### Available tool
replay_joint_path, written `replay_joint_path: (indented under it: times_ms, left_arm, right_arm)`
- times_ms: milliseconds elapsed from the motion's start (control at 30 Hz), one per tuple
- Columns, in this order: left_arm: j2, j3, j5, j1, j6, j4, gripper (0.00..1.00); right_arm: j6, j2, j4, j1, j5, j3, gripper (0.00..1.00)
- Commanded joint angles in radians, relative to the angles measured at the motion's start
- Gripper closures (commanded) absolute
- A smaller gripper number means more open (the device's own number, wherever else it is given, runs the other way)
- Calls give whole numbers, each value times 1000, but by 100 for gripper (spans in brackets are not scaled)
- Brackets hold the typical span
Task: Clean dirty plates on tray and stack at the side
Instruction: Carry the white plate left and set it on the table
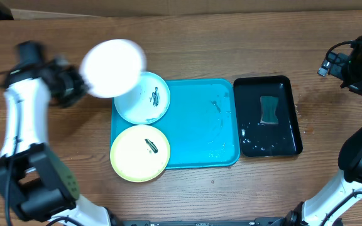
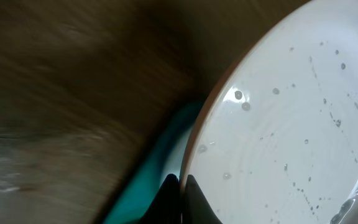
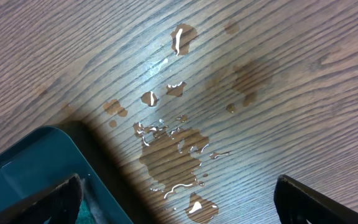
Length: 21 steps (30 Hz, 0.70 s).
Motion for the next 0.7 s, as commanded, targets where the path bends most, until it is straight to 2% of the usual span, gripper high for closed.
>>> replay_joint_path:
  times_ms: [0, 100, 200, 600, 633, 667]
  left_arm:
    - [4, 13, -143, 130, 23, -25, 96]
    - [5, -7, -227, 216, -2, -21, 96]
    - [5, -53, -231, 250, -7, 30, 96]
    - [6, -321, -294, 203, -18, 346, 96]
    - [6, -322, -293, 201, -18, 348, 95]
    - [6, -321, -280, 200, -18, 348, 80]
  right_arm:
    - [4, -15, 6, 2, 6, 5, 0]
    - [4, -15, 6, 2, 6, 5, 0]
    - [4, -15, 6, 2, 6, 5, 0]
    - [4, -15, 6, 2, 6, 5, 0]
    - [4, -15, 6, 2, 6, 5, 0]
    - [4, -15, 6, 2, 6, 5, 0]
